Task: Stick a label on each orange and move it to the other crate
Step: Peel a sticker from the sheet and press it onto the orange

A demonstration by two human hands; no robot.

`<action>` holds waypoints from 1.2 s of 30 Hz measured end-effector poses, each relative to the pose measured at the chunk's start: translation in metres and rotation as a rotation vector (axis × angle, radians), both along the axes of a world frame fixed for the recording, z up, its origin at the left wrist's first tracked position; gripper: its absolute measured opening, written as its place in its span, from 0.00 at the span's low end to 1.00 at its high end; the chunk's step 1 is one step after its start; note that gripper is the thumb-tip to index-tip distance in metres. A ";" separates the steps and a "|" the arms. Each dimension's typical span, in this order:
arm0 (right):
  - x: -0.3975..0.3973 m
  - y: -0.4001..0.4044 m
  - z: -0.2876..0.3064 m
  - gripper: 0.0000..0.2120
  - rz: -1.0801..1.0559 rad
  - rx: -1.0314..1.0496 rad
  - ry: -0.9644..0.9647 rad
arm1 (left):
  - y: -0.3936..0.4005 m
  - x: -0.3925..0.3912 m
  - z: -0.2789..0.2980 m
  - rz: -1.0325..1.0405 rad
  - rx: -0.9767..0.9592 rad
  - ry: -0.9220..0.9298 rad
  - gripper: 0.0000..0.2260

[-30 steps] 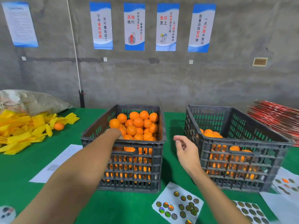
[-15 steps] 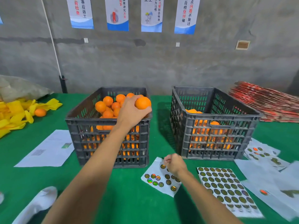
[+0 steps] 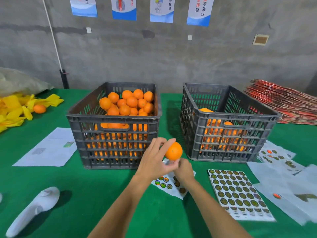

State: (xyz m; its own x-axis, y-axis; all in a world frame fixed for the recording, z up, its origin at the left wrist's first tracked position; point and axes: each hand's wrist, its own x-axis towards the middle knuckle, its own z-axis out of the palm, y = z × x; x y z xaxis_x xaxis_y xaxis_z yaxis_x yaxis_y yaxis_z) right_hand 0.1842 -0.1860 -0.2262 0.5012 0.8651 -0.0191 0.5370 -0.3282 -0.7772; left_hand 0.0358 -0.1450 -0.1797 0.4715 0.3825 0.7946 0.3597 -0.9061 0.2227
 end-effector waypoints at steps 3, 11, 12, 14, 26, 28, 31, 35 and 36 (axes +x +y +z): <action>0.001 -0.005 0.011 0.06 -0.093 0.247 0.346 | -0.006 -0.001 -0.029 0.005 -0.424 0.013 0.30; -0.004 -0.017 0.048 0.10 -0.037 0.462 0.665 | -0.006 0.015 -0.044 0.002 -0.894 -0.283 0.26; -0.005 -0.019 0.049 0.09 -0.015 0.461 0.608 | -0.007 0.016 -0.042 -0.019 -0.934 -0.322 0.24; -0.006 -0.019 0.049 0.08 0.014 0.487 0.514 | -0.007 0.018 -0.038 -0.043 -0.992 -0.356 0.24; -0.010 -0.020 0.085 0.15 0.193 0.429 0.697 | -0.013 0.029 0.017 -0.258 -1.059 -0.471 0.15; -0.007 -0.015 0.101 0.15 0.240 0.416 0.778 | -0.010 0.035 0.040 -0.263 -0.985 -0.457 0.15; 0.002 -0.008 0.133 0.15 0.255 0.536 0.714 | -0.001 0.047 0.077 -0.239 -0.877 -0.463 0.14; 0.013 0.000 0.178 0.14 0.142 0.661 0.659 | 0.016 0.066 0.129 -0.256 -0.879 -0.457 0.09; 0.016 0.003 0.187 0.12 0.111 0.672 0.645 | 0.021 0.071 0.140 -0.263 -0.896 -0.443 0.09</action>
